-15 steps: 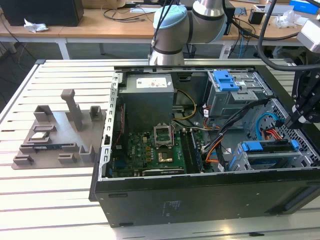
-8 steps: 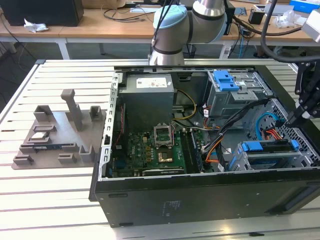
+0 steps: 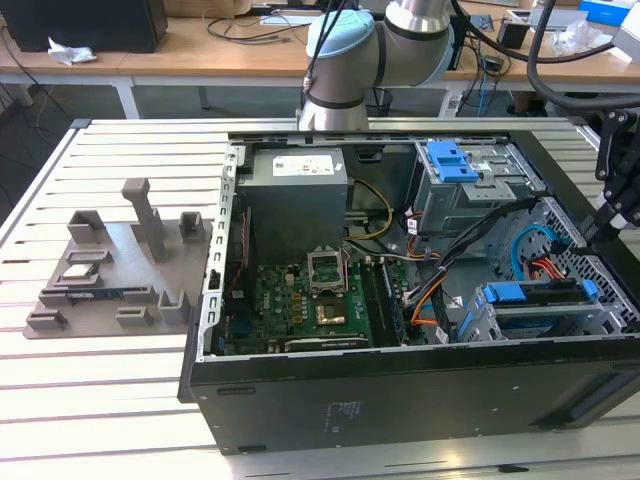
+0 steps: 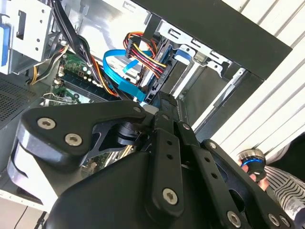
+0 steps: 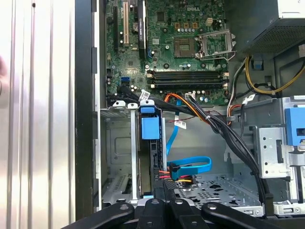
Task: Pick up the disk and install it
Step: 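Insert the first disk wire, then insert the second disk wire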
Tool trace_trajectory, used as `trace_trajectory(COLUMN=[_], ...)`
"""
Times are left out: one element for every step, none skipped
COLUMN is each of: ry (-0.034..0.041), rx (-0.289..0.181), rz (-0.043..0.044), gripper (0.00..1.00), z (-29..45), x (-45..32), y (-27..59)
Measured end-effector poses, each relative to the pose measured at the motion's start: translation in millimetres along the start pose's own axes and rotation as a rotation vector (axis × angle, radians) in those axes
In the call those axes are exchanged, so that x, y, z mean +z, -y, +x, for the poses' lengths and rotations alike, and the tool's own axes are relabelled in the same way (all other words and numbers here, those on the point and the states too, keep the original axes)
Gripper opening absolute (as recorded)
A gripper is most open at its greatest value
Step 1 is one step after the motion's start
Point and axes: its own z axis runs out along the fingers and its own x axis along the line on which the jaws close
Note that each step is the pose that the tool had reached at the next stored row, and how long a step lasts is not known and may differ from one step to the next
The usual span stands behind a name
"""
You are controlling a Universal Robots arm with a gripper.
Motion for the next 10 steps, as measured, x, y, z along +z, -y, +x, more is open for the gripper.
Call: trace_trajectory(ry=[0.0001,0.0003,0.0004,0.0005,0.0007,0.0008,0.001,0.0011,0.0011,0.0011], rx=[0.0,0.0,0.0,0.0,0.0,0.0,0.0,0.0,0.0,0.0], rz=[0.0,0.0,0.0,0.0001,0.0001,0.0001,0.0,0.0,0.0001,0.0], gripper=[0.11,0.11,0.11,0.11,0.11,0.11,0.11,0.11,0.11,0.11], z=[0.0,0.0,0.0,0.0,0.0,0.0,0.0,0.0,-1.5,-3.9], x=[0.0,0.0,0.0,0.0,0.0,0.0,0.0,0.0,1.3,2.9], y=[0.0,0.0,0.0,0.0,0.0,0.0,0.0,0.0,-1.8,-4.9])
